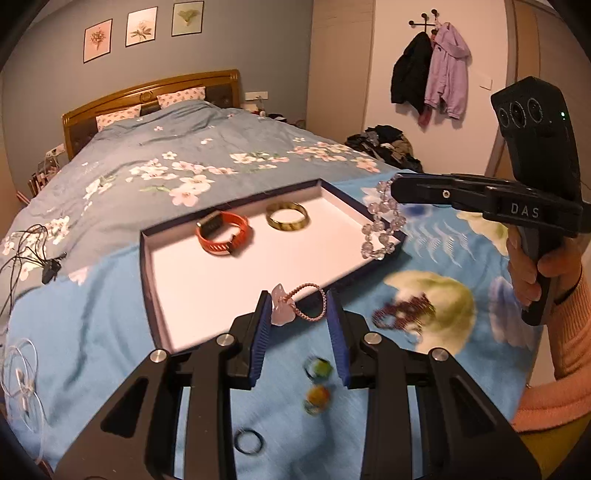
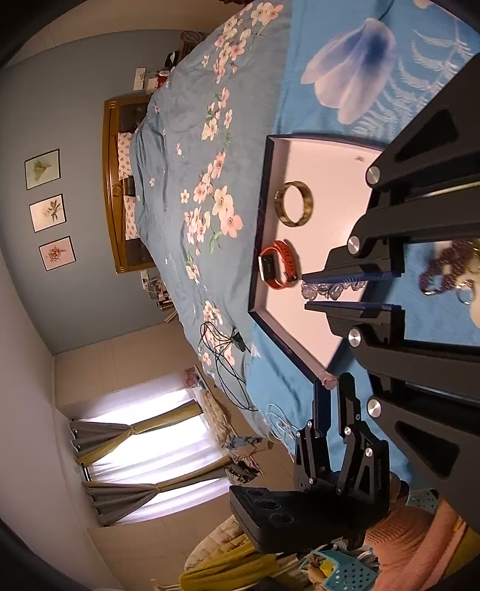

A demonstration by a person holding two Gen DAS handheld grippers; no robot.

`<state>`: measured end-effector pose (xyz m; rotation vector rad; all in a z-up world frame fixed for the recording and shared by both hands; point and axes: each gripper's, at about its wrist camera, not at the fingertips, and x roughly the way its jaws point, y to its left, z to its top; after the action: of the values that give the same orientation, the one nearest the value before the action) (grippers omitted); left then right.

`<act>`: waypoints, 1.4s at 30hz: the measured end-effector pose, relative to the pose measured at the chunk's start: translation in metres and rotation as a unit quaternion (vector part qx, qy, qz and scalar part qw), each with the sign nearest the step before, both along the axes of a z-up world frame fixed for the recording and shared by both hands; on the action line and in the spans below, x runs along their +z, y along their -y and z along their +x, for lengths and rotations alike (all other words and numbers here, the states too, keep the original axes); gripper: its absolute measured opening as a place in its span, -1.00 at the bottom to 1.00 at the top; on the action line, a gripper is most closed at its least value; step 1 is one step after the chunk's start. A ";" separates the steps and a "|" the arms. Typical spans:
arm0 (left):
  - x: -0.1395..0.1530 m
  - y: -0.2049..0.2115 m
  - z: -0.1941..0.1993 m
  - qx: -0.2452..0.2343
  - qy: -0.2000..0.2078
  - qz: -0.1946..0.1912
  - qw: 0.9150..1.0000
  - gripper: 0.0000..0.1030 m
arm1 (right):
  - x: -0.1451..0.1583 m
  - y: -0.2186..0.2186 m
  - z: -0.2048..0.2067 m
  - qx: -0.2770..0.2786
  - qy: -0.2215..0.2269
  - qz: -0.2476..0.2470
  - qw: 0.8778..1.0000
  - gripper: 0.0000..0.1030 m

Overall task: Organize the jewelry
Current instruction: 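Grasp the pink hair tie with the left tool while the right tool carries the bracelet to the tray, then lower the hair tie and crystal bracelet into the tray and open both tools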

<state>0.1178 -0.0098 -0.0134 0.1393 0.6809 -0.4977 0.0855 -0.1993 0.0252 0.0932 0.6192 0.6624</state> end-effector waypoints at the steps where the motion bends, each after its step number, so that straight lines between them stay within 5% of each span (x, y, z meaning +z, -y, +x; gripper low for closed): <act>1: 0.001 -0.001 0.005 0.003 0.001 0.002 1.000 -0.41 | 0.000 0.000 0.004 -0.002 0.000 0.002 1.000 -0.85; 25: -0.024 0.008 0.100 0.034 -0.037 0.028 0.998 -0.41 | -0.030 -0.021 0.089 -0.026 -0.039 -0.022 0.999 -0.85; 42: -0.057 0.011 0.137 0.055 -0.090 0.034 0.994 -0.41 | -0.051 -0.025 0.106 -0.026 -0.061 -0.057 0.996 -0.85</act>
<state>0.2551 -0.0212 -0.0704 0.1200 0.8772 -0.3835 0.1911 -0.1745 -0.0262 0.0431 0.7694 0.5718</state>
